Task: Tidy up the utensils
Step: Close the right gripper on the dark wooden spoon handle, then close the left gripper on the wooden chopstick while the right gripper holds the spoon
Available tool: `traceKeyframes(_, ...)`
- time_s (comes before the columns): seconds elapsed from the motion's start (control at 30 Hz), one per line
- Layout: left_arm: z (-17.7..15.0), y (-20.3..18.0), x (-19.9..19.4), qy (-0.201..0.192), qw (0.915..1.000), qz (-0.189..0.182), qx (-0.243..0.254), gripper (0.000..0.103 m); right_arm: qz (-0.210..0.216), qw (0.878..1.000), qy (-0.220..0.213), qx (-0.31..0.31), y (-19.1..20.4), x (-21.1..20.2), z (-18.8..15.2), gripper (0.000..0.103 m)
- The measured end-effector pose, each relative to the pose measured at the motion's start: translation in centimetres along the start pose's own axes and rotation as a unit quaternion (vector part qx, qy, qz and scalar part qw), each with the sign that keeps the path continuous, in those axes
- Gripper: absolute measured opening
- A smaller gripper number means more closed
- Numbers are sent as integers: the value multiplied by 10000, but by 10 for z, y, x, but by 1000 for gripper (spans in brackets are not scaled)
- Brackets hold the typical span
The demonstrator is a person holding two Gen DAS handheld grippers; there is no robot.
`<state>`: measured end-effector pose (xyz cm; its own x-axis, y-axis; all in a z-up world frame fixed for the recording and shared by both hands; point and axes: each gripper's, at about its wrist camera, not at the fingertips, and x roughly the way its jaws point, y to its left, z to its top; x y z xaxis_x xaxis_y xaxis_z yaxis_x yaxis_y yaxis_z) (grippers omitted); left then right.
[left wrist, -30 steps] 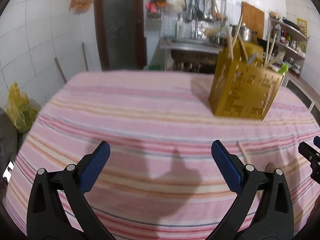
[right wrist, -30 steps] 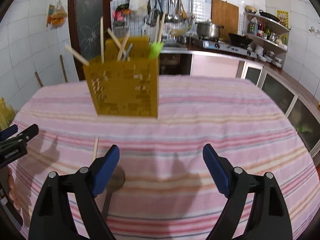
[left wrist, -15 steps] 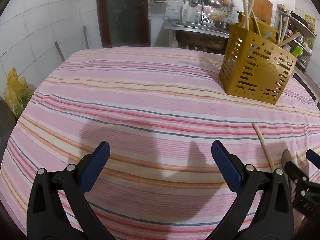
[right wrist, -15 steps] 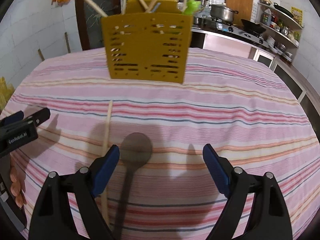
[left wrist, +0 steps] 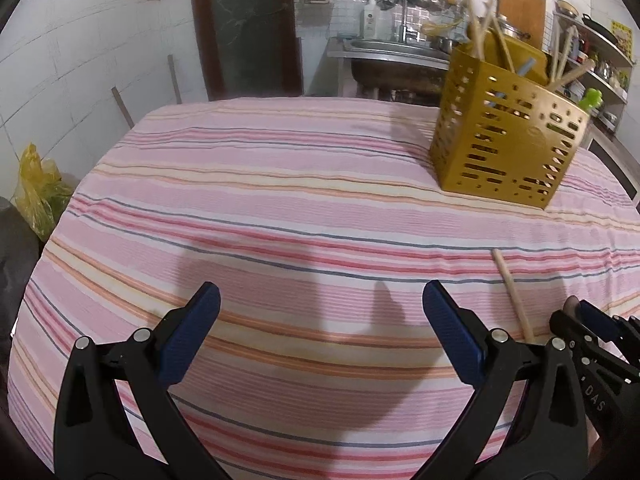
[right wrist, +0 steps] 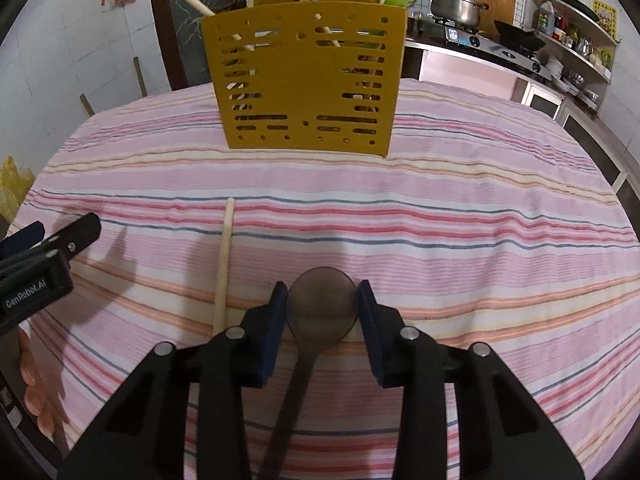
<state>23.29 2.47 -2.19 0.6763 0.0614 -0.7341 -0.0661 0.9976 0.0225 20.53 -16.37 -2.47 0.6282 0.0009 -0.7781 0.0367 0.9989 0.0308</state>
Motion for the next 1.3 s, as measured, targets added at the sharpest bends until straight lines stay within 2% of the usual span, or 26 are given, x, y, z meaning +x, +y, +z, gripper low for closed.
traceKeyframes(0.13,1,-20,0,221,9996,-187,-50,98,63,10000,-51,14,-22,-4,1,36)
traceKeyframes(0.27,1,-49,1,403,9983,-405,-79,98,-67,9997,-98,203,-62,-6,2,36)
traceKeyframes(0.4,-2,-79,4,470,9978,-469,-68,98,-172,9992,-127,329,-91,-5,4,36)
traceKeyframes(0.53,-7,-104,11,578,9971,-502,11,95,-161,9990,-172,375,-103,-3,2,36)
traceKeyframes(0.6,-8,-112,16,624,9968,-489,42,80,-122,9990,-187,380,-105,-1,0,36)
traceKeyframes(0.67,-9,-117,19,674,9964,-516,41,70,-84,9990,-203,389,-107,1,-2,36)
traceKeyframes(0.73,-10,-120,19,570,9976,-405,6,67,-37,9988,-232,418,-109,2,-2,36)
traceKeyframes(0.83,-12,-124,19,530,9978,-394,30,55,37,9986,-279,453,-111,0,-2,36)
traceKeyframes(0.9,-12,-129,18,502,9979,-394,122,39,55,9985,-305,452,-110,0,-2,36)
traceKeyframes(1.0,-8,-140,19,532,9973,-436,264,23,63,9985,-330,429,-109,-1,-2,36)
traceKeyframes(1.17,1,-146,20,621,9959,-488,448,6,48,9986,-342,407,-108,-1,-2,36)
traceKeyframes(1.3,3,-147,17,567,9954,-565,533,5,13,9986,-379,381,-108,-4,-3,36)
